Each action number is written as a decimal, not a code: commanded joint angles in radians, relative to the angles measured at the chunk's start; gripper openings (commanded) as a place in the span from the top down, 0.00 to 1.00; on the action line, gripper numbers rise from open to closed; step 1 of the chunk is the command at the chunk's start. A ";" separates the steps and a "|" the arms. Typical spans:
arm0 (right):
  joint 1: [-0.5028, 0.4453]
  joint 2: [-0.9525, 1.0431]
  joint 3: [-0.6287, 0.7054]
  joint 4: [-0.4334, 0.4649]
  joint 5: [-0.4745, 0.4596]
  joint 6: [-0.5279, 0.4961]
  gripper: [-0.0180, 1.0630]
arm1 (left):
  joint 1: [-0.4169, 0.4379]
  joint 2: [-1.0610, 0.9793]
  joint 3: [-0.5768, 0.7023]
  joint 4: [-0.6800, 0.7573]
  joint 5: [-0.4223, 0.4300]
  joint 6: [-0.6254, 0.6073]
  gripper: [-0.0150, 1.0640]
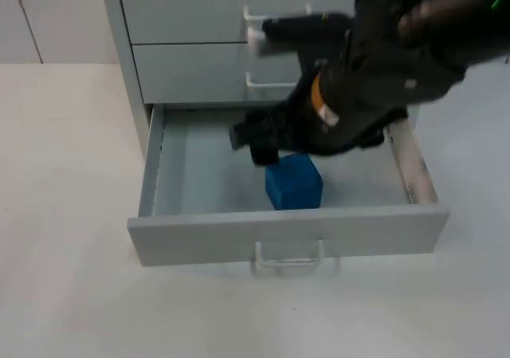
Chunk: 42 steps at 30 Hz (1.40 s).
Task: Open the drawer with the left hand, place the block into the drawer with the right hand, then close the drawer with the left hand.
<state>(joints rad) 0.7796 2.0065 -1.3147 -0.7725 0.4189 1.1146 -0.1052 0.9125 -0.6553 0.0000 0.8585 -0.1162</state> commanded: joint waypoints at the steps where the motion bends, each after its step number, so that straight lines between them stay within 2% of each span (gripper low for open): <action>1: 0.000 -0.055 -0.004 0.042 0.043 -0.049 0.26 | 0.002 -0.004 0.004 -0.006 -0.001 -0.001 0.01; 2: 0.000 -0.092 -0.004 0.111 0.093 -0.105 0.26 | 0.002 -0.004 0.004 -0.006 -0.001 -0.001 0.01; 4: 0.000 -0.104 -0.004 0.133 0.105 -0.130 0.26 | 0.002 -0.004 0.004 -0.006 -0.001 -0.001 0.01; 6: 0.000 -0.143 0.009 0.215 0.150 -0.233 0.26 | 0.002 -0.004 0.004 -0.006 -0.001 -0.001 0.01; 8: 0.000 -0.183 0.044 0.293 0.162 -0.306 0.26 | 0.002 -0.004 0.004 -0.006 -0.001 -0.001 0.01; 9: 0.000 -0.183 0.044 0.293 0.162 -0.306 0.26 | 0.002 -0.004 0.004 -0.006 -0.001 -0.001 0.01; 11: 0.000 -0.231 0.111 0.348 0.160 -0.349 0.26 | 0.002 -0.004 0.004 -0.006 -0.001 -0.001 0.01; 14: 0.000 -0.288 0.197 0.369 0.160 -0.364 0.26 | 0.002 -0.004 0.004 -0.006 -0.001 0.001 0.01; 24: 0.000 -0.396 0.358 0.380 0.151 -0.369 0.26 | 0.002 -0.004 0.004 -0.006 -0.001 0.003 0.01; 28: -0.006 -0.402 0.393 0.390 0.151 -0.395 0.26 | 0.002 -0.004 0.004 -0.006 -0.001 0.003 0.01; 30: -0.020 -0.402 0.412 0.429 0.151 -0.441 0.26 | 0.002 -0.004 0.004 -0.006 -0.001 0.003 0.01; 32: -0.055 -0.404 0.428 0.463 0.144 -0.488 0.26 | 0.002 -0.004 0.004 0.006 -0.001 0.003 0.01; 35: -0.101 -0.411 0.444 0.468 0.141 -0.500 0.26 | 0.002 -0.004 0.004 0.008 -0.001 0.003 0.01; 42: -0.285 -0.476 0.488 0.475 0.135 -0.566 0.26 | 0.002 -0.004 0.004 0.011 -0.005 0.003 0.01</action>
<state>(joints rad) 0.5210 1.5505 -0.8351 -0.3038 0.5613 0.5705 -0.1052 0.9125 -0.6553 0.0000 0.8585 -0.1125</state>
